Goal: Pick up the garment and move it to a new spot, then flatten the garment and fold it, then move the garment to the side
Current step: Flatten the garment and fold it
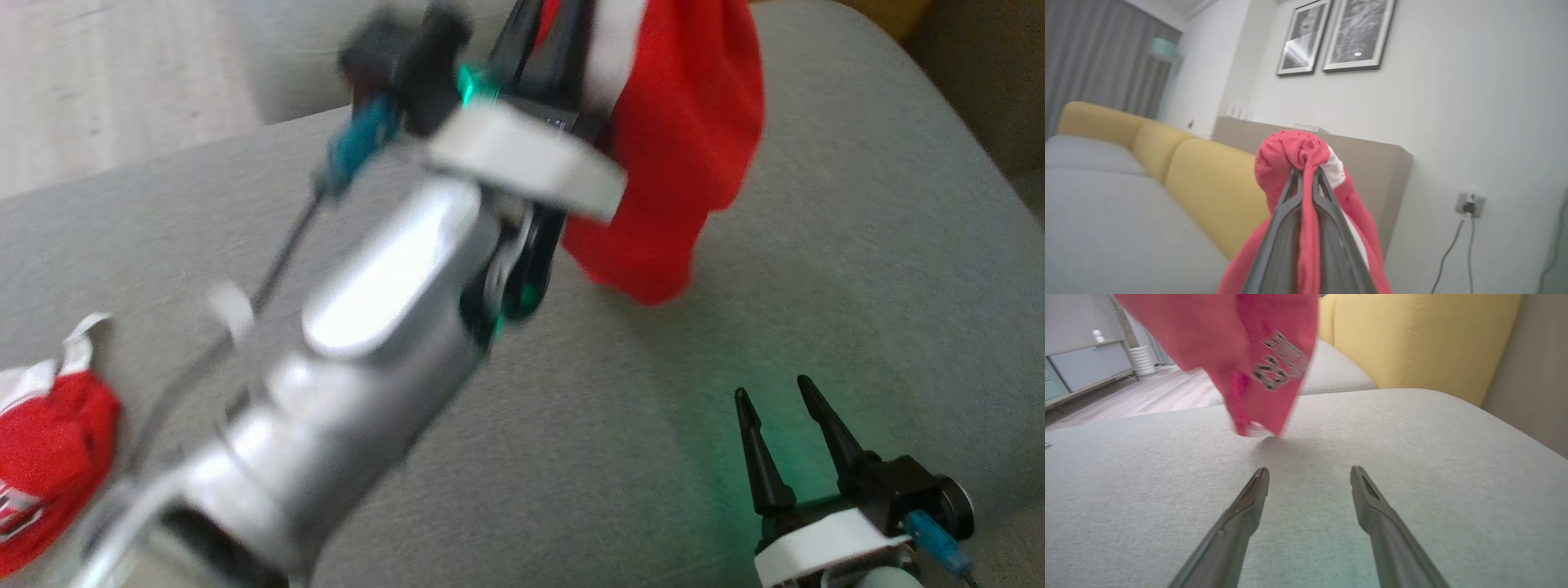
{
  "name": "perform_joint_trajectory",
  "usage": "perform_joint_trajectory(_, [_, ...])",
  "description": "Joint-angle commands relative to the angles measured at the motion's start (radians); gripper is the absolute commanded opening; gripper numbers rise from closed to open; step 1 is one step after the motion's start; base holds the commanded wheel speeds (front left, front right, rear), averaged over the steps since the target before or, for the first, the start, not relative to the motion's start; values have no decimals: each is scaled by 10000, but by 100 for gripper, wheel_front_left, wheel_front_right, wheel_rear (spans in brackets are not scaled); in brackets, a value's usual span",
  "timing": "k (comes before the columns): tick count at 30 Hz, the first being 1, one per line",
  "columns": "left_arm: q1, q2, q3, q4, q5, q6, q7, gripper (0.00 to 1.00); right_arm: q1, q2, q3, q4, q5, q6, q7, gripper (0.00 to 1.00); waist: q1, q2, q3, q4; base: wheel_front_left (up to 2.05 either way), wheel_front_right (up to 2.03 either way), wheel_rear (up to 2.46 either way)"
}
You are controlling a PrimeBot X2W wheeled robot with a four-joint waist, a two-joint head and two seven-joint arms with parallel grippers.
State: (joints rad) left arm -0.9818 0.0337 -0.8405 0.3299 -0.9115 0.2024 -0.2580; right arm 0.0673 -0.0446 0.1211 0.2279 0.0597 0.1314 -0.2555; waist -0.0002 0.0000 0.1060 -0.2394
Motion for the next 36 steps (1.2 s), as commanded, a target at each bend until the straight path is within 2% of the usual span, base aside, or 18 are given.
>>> perform_joint_trajectory(1, [650,166,379,-137,59,90,-34,0,-180,-57,201,-324,-94,-7,-63,100,2,0,-90,420,0,0,0])
perform_joint_trajectory(3, [1788,166,544,-18,-126,109,-35,0,-156,-57,173,-349,-92,-7,-63,100,2,0,-50,690,0,0,0])
perform_joint_trajectory(6, [3558,166,452,505,-579,-91,-36,0,-102,-57,158,-373,-85,-7,-63,100,2,0,33,1056,0,0,0])
perform_joint_trajectory(9, [5070,166,291,944,-1167,-832,-36,0,-79,-57,148,-371,-82,-7,-63,100,2,0,106,1337,0,0,0])
perform_joint_trajectory(13, [6123,166,-247,1688,-1340,-1596,-36,0,-107,-57,103,-360,-68,-7,-63,100,2,0,158,1685,0,0,0])
perform_joint_trajectory(15, [6239,166,-429,1897,-1222,-1812,-37,39,-138,-57,84,-363,-60,-7,-63,100,2,0,193,1839,0,0,0])
perform_joint_trajectory(16, [6215,166,-506,2009,-1060,-1860,-37,88,-154,-57,77,-368,-47,-7,-63,100,2,0,201,1904,0,0,0])
perform_joint_trajectory(17, [6091,167,-575,2121,-705,-1875,-37,100,-169,-57,80,-371,-27,-7,-63,100,2,0,201,1956,0,0,0])
perform_joint_trajectory(19, [5745,338,-665,2196,290,-1791,-37,100,-181,-57,100,-364,5,-7,-63,100,2,0,176,2017,0,0,0])
perform_joint_trajectory(23, [4862,1121,-1150,2006,2469,-1417,-37,100,-193,-57,194,-319,57,-7,-63,100,2,0,114,1989,0,0,0])
perform_joint_trajectory(27, [3996,1674,-1428,2081,3440,-1292,34,100,-216,-57,257,-280,108,-7,-63,100,2,0,113,1831,0,0,0])
perform_joint_trajectory(32, [3152,2011,-1835,2316,4066,-1502,439,100,-243,-57,286,-256,97,-7,-63,100,2,0,219,1640,0,0,0])
perform_joint_trajectory(36, [2744,2180,-2276,2588,4113,-2231,1293,100,-287,-57,283,-248,42,-7,-63,100,2,0,355,1507,0,0,0])
